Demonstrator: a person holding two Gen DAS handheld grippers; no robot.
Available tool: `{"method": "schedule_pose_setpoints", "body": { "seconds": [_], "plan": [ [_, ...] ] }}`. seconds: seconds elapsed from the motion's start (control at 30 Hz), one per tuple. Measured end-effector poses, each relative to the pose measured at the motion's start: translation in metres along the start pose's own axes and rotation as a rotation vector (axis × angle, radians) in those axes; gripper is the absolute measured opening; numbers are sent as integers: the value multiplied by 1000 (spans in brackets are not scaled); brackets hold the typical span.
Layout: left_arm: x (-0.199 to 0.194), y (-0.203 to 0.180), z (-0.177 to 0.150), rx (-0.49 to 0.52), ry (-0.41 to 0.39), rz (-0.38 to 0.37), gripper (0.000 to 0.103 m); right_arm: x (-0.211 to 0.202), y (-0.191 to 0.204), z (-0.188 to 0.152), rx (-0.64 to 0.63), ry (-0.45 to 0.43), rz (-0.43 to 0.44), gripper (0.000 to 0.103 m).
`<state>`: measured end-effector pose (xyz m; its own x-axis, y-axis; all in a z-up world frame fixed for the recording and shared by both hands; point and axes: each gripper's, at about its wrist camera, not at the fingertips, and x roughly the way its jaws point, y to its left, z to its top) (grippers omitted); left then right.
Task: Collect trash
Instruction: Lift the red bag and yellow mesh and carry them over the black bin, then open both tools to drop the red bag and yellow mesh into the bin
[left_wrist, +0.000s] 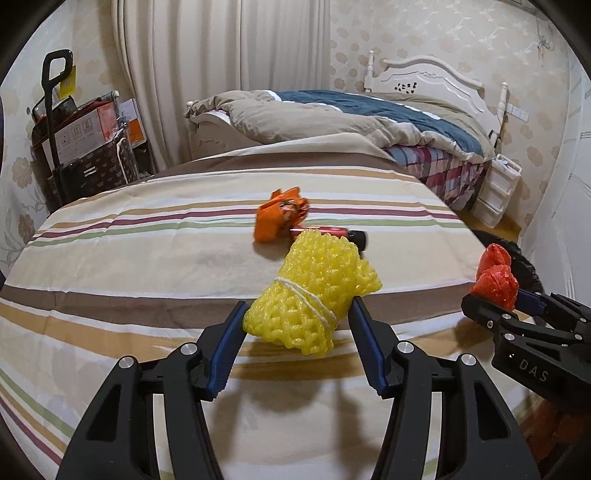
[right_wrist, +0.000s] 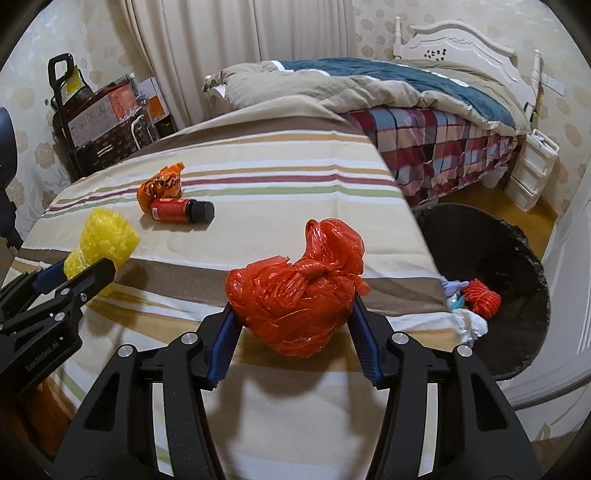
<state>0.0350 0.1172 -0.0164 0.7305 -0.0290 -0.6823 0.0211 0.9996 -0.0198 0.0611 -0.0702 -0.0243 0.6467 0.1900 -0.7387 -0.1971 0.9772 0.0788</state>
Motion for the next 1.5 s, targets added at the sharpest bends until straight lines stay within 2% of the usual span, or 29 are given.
{"method": "schedule_pose_setpoints", "body": {
  "seconds": [0.23,0.63,0.93,1.27,1.5],
  "plan": [
    [-8,-32,8,36,-28,-51,57,-26,-24,3,23,-59,-39,54],
    [1,-114,30,130,-69,-145,57,-49,-106,17,106,-140,-159,54],
    [26,-165,45,157,-51,-194,57,-43,-157,27,150,-155,-211,54],
    [50,-206,61,173,-46,-201,57,-25,-191,31,183,-133,-237,54],
    [66,-220,65,177,-18,-190,57,-16,-206,30,203,-117,-248,54]
  ]
}}
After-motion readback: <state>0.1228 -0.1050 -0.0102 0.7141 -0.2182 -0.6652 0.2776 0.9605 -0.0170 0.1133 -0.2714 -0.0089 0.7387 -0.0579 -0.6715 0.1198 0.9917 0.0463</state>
